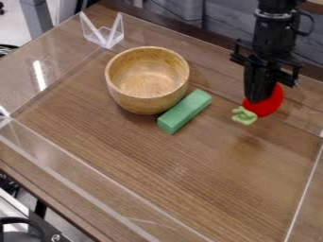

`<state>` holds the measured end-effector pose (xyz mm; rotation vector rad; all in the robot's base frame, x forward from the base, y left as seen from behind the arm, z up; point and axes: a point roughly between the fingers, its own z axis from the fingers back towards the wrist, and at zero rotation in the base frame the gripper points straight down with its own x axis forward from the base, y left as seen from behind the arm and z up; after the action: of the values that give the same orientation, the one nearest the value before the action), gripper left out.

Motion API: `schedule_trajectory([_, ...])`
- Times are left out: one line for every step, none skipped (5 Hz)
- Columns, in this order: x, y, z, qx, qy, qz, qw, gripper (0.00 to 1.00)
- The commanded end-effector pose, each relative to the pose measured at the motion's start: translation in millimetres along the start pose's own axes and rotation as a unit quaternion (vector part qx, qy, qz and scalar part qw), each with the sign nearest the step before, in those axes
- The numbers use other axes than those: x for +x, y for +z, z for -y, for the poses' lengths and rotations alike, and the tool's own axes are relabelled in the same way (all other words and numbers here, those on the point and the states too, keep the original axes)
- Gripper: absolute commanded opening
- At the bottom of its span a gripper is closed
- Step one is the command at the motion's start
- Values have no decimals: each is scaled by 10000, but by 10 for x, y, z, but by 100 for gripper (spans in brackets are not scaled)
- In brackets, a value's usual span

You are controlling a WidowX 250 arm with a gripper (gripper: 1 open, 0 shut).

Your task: Move the red fruit to the right

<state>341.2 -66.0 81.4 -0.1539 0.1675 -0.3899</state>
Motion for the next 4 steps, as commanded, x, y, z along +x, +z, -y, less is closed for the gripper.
schedule_trajectory([83, 132, 79, 54, 143, 255, 9996, 0])
schedule_trajectory([79, 84, 198, 37, 340, 213, 9992, 0])
schedule_trajectory([71, 23, 182, 31, 402, 188, 9990, 0])
schedule_trajectory([76, -21, 134, 28, 418, 185, 9990, 0])
